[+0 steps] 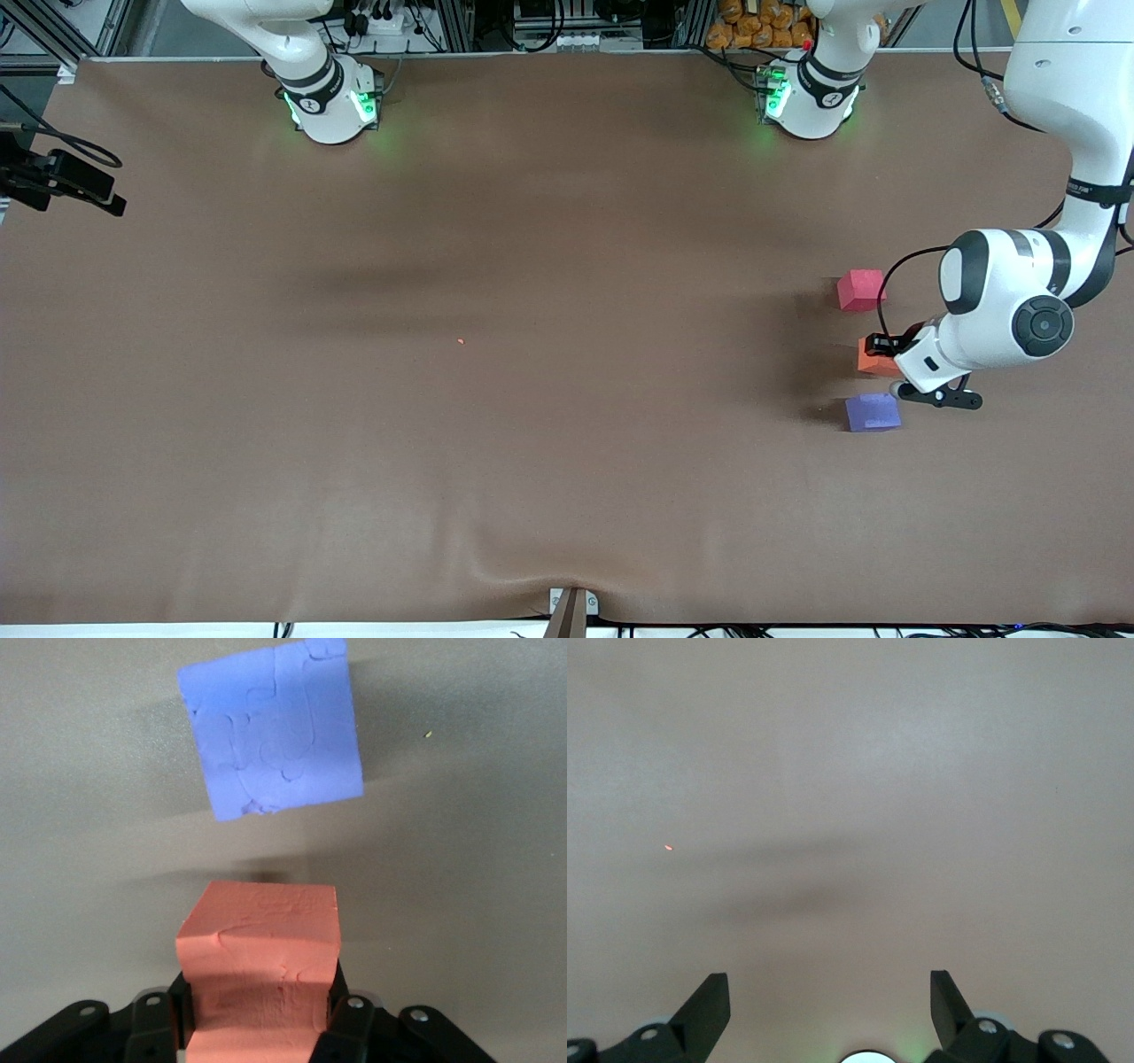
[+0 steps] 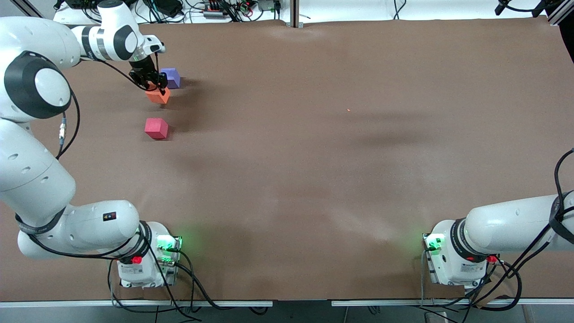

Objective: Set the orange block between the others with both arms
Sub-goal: 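Lower the orange cube between the pink and purple cubes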

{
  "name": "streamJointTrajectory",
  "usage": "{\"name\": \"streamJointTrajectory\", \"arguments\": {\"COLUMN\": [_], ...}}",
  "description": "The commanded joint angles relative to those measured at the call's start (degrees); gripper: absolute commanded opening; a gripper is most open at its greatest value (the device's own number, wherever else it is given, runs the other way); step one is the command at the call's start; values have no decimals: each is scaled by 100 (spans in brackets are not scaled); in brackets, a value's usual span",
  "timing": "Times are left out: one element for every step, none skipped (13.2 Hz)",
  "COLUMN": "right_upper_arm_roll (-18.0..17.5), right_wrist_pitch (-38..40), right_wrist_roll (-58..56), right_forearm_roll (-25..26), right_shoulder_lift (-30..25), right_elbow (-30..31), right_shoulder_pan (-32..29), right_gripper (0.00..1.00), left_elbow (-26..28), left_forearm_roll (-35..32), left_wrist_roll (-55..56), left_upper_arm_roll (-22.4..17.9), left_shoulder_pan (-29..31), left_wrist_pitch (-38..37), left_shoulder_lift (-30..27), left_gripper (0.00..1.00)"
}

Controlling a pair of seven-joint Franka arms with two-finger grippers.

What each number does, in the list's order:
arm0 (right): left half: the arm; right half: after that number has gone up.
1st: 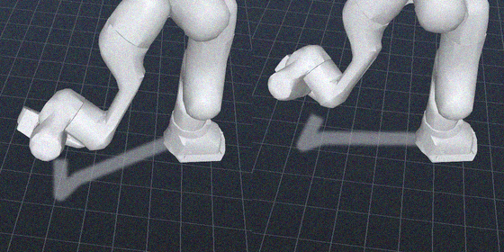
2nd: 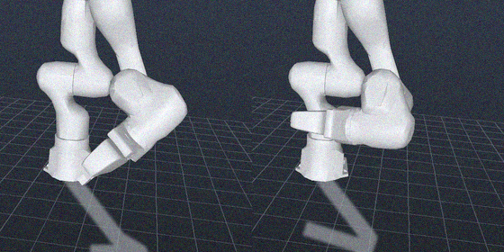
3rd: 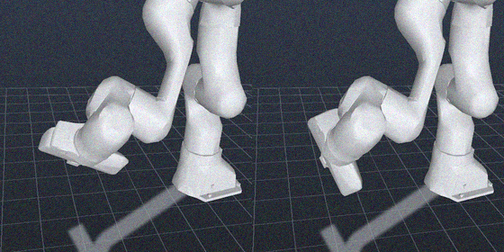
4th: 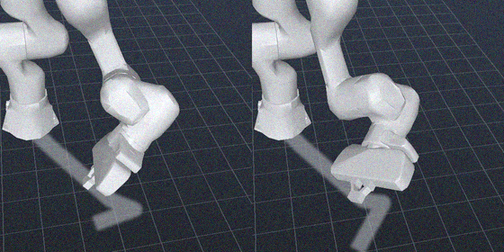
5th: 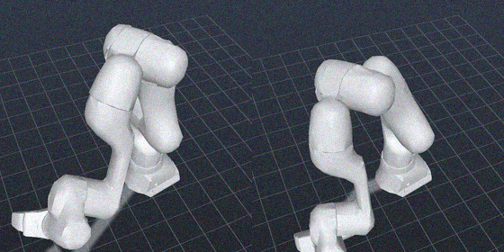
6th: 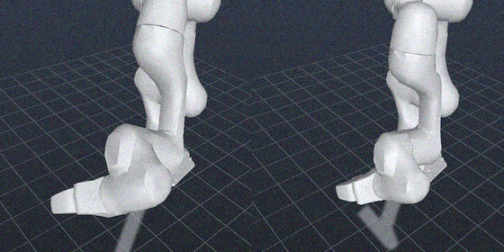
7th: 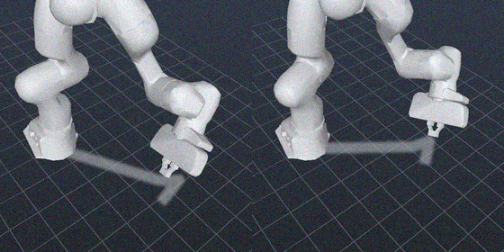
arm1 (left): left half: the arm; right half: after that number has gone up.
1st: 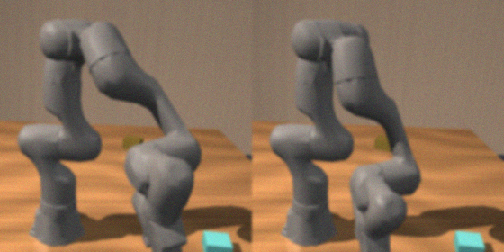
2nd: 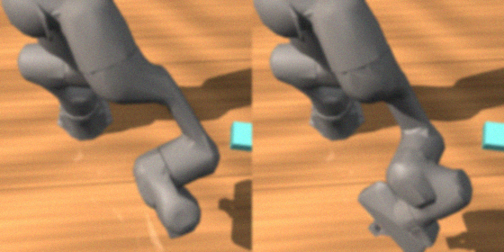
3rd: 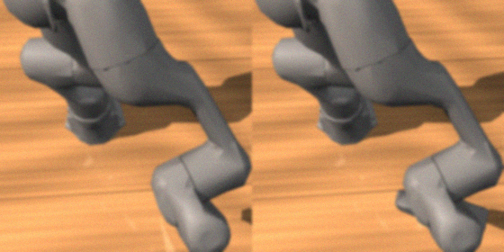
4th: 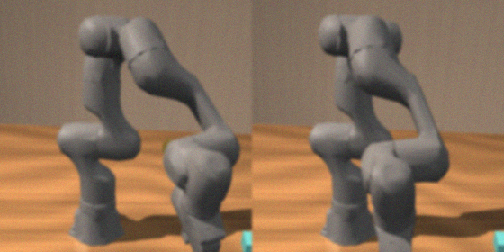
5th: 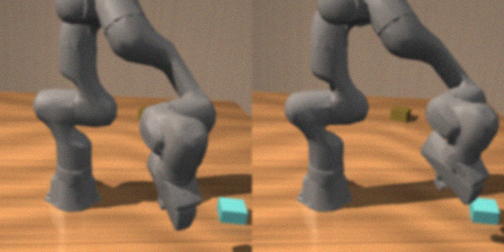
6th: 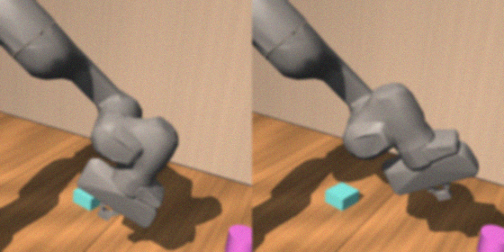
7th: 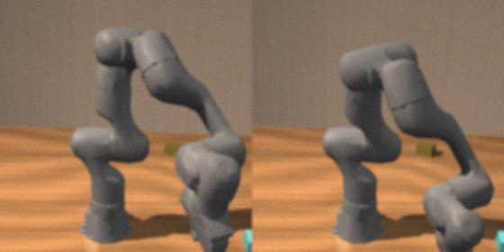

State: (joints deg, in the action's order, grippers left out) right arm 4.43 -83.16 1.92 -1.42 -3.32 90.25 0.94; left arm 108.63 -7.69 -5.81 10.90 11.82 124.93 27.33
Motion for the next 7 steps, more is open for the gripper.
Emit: {"name": "streamJointTrajectory", "arguments": {"right_upper_arm_roll": [31, 31, 40, 40, 40, 40, 40], "right_wrist_pitch": [-7, -7, -7, -7, -7, -7, -7], "right_wrist_roll": [2, 2, 2, 2, 2, 2, 2], "right_forearm_roll": [-51, -51, -51, -51, -51, -51, -60], "right_shoulder_lift": [-37, -29, -29, -29, -29, -29, -29], "right_elbow": [10, 10, 10, 10, 10, 10, 10], "right_shoulder_pan": [99, 99, 99, 99, 99, 99, 99], "right_gripper": [100, 100, 100, 100, 100, 100, 100], "left_elbow": [62, 71, 71, 71, 71, 71, 71], "left_forearm_roll": [-128, -136, -136, -136, -136, -136, -136], "left_wrist_roll": [36, 36, 36, 36, 53, 71, 89], "left_upper_arm_roll": [17, 17, 17, 17, 17, 17, 17], "left_shoulder_pan": [4, -5, -5, -5, -13, -66, -84], "left_wrist_pitch": [145, 198, 224, 242, 251, 251, 260], "left_shoulder_lift": [17, 44, 61, 79, 114, 123, 132], "left_gripper": [0, 0, 0, 0, 0, 0, 0]}}
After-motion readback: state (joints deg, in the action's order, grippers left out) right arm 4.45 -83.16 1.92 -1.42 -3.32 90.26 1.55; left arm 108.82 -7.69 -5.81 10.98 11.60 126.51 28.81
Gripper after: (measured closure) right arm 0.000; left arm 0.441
